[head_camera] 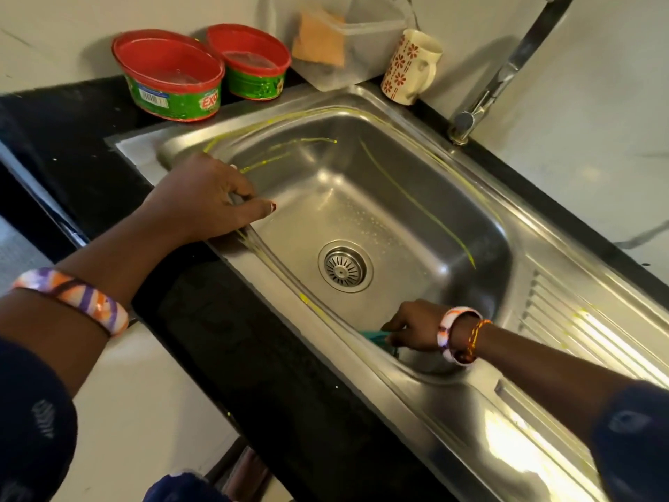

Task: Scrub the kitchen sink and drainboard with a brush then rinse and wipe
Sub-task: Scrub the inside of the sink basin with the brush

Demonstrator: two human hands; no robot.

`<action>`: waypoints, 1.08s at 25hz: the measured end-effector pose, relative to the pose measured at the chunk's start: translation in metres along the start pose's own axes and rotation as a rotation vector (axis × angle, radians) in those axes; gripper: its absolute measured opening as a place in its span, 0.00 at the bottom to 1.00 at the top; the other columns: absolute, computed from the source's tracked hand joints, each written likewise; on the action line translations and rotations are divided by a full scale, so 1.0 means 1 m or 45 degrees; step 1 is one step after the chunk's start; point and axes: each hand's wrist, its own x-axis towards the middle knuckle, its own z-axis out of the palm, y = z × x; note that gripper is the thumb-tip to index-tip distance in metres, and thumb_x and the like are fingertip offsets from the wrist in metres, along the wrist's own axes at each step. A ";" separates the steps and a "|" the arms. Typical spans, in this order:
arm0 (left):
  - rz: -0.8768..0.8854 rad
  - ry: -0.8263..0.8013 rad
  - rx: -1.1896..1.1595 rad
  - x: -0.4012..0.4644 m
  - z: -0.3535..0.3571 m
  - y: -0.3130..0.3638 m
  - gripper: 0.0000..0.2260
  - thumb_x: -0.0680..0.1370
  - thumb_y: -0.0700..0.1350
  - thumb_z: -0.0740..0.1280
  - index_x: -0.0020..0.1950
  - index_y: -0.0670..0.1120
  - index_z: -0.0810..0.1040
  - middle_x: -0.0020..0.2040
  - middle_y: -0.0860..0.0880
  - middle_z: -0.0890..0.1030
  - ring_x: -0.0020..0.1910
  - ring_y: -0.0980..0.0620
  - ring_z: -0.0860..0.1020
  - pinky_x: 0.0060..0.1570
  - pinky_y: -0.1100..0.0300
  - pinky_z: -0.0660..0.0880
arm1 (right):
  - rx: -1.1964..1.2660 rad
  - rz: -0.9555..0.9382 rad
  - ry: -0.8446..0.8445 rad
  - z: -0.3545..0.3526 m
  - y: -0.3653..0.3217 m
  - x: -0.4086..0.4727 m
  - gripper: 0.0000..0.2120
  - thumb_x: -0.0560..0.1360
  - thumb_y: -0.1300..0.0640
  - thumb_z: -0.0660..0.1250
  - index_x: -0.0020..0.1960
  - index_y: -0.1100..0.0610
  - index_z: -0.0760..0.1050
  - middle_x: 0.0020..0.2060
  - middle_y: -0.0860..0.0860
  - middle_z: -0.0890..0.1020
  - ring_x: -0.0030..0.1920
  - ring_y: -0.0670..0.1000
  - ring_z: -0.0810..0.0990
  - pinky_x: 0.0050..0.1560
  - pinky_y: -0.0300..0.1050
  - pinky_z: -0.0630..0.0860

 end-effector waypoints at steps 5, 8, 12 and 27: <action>-0.001 0.041 -0.038 -0.001 0.001 -0.002 0.26 0.68 0.64 0.63 0.40 0.41 0.84 0.37 0.43 0.84 0.41 0.42 0.82 0.51 0.44 0.78 | -0.338 0.309 0.331 -0.053 0.060 0.065 0.17 0.74 0.48 0.63 0.58 0.56 0.78 0.55 0.56 0.81 0.56 0.57 0.80 0.55 0.47 0.77; -0.003 0.038 -0.044 0.001 0.002 0.000 0.29 0.66 0.67 0.61 0.40 0.41 0.84 0.38 0.43 0.84 0.42 0.42 0.83 0.54 0.45 0.77 | -0.247 0.397 0.444 -0.076 0.076 0.100 0.16 0.74 0.51 0.63 0.57 0.59 0.78 0.54 0.59 0.81 0.54 0.59 0.80 0.52 0.48 0.77; -0.003 0.066 -0.040 -0.002 -0.001 0.005 0.27 0.67 0.64 0.61 0.41 0.41 0.84 0.37 0.42 0.84 0.42 0.41 0.82 0.46 0.43 0.78 | -0.154 0.461 0.275 -0.057 0.075 0.087 0.15 0.75 0.57 0.64 0.59 0.64 0.76 0.55 0.61 0.80 0.56 0.59 0.79 0.48 0.44 0.76; -0.024 0.082 0.014 0.000 0.002 -0.001 0.19 0.70 0.57 0.66 0.43 0.41 0.84 0.36 0.45 0.83 0.33 0.47 0.79 0.37 0.51 0.77 | -0.676 0.509 0.229 -0.050 0.064 0.049 0.17 0.73 0.55 0.64 0.59 0.60 0.76 0.57 0.55 0.80 0.57 0.55 0.79 0.54 0.45 0.77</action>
